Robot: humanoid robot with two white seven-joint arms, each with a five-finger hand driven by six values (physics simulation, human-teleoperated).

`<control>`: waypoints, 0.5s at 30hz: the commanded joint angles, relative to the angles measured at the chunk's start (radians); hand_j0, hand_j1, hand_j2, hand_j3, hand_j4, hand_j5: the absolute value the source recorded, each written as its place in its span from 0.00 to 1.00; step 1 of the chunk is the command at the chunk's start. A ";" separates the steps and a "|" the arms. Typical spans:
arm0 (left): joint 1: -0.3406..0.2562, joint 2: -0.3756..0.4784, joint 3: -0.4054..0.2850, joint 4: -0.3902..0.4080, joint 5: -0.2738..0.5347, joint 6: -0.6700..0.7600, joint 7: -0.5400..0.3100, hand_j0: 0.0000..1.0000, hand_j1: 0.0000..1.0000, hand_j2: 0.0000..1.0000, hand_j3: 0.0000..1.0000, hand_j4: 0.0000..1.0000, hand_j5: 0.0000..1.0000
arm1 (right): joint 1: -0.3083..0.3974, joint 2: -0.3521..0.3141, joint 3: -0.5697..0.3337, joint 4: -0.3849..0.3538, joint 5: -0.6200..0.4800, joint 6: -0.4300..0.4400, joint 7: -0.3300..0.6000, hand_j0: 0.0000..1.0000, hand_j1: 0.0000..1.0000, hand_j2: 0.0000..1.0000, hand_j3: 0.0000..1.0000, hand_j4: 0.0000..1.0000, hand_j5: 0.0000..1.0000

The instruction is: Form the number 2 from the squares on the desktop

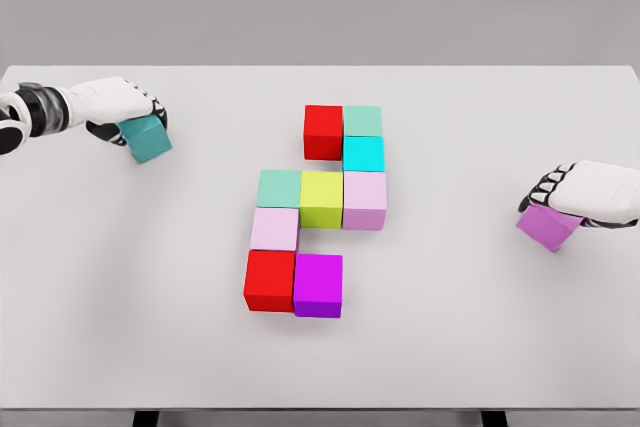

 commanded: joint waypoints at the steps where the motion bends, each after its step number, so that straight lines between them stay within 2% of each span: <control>1: 0.000 0.000 0.002 0.003 0.005 0.001 -0.001 0.63 0.63 0.63 0.63 0.63 0.63 | 0.000 0.006 0.003 0.001 -0.014 -0.002 0.036 0.56 0.56 0.56 0.56 0.56 0.56; 15: -0.032 -0.011 -0.001 0.007 0.000 0.001 -0.001 0.64 0.64 0.64 0.64 0.64 0.64 | -0.003 -0.005 -0.012 -0.028 -0.025 -0.002 0.039 0.57 0.57 0.57 0.57 0.57 0.57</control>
